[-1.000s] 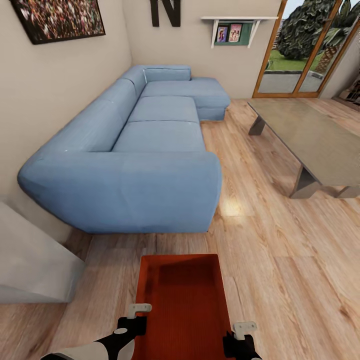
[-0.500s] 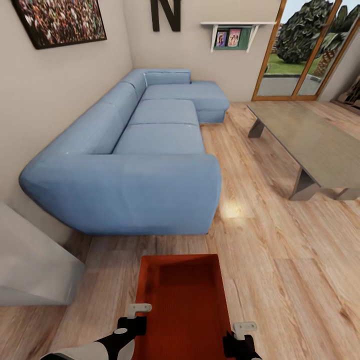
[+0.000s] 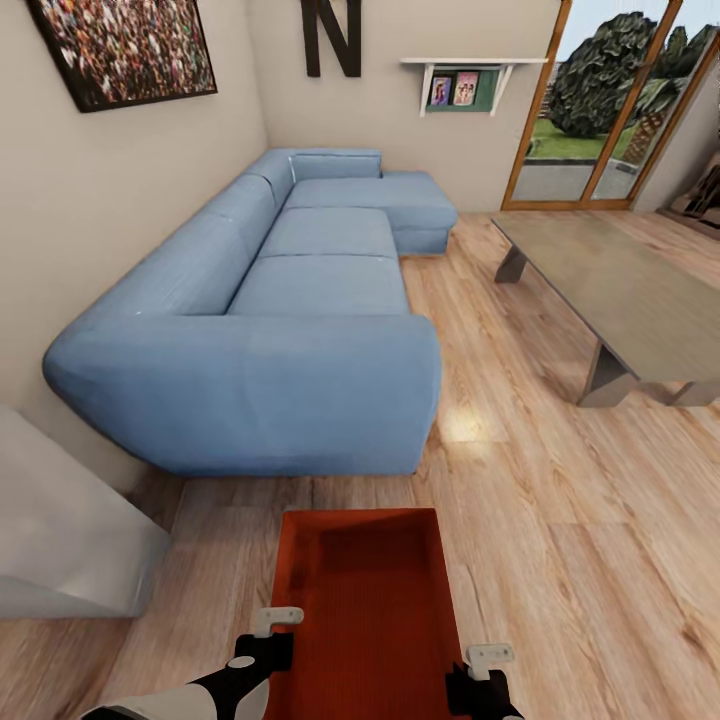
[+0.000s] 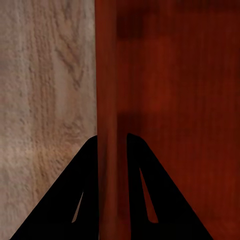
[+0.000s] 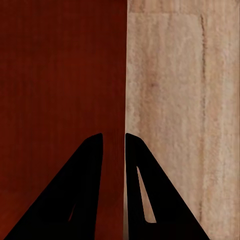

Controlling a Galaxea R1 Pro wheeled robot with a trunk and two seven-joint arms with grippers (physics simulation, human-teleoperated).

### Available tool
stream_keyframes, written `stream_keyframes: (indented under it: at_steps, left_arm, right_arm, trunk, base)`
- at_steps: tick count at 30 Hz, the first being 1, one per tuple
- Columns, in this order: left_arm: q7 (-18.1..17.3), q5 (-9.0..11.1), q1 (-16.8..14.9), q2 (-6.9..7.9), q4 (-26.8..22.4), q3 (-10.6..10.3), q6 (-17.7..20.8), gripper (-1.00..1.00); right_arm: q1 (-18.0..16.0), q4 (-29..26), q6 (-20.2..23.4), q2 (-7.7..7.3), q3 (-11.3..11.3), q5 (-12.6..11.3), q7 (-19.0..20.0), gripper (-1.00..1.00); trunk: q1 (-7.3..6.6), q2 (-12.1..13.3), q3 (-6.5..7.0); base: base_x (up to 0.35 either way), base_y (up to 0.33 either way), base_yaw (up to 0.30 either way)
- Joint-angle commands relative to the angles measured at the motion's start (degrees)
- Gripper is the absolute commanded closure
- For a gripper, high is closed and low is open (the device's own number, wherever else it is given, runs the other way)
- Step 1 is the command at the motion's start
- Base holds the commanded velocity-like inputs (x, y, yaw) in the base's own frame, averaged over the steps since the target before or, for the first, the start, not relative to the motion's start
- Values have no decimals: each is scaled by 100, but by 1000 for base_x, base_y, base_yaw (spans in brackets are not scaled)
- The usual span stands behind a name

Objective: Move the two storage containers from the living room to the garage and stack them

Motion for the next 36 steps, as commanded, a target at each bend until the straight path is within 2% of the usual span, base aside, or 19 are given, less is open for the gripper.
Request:
stream_keyframes:
  at_steps: [1,36]
  left_arm:
    - [27,-65,-13,-20,-2,121,-25,100]
    - [27,-65,-12,-20,-2,121,-25,100]
  right_arm:
    - [3,20,-18,0,72,311,-25,100]
    - [3,20,-18,0,72,311,-15,100]
  trunk:
    - [-1,-2,5]
    - [-1,-2,319]
  base:
    - [0,0,0]
    - [0,0,0]
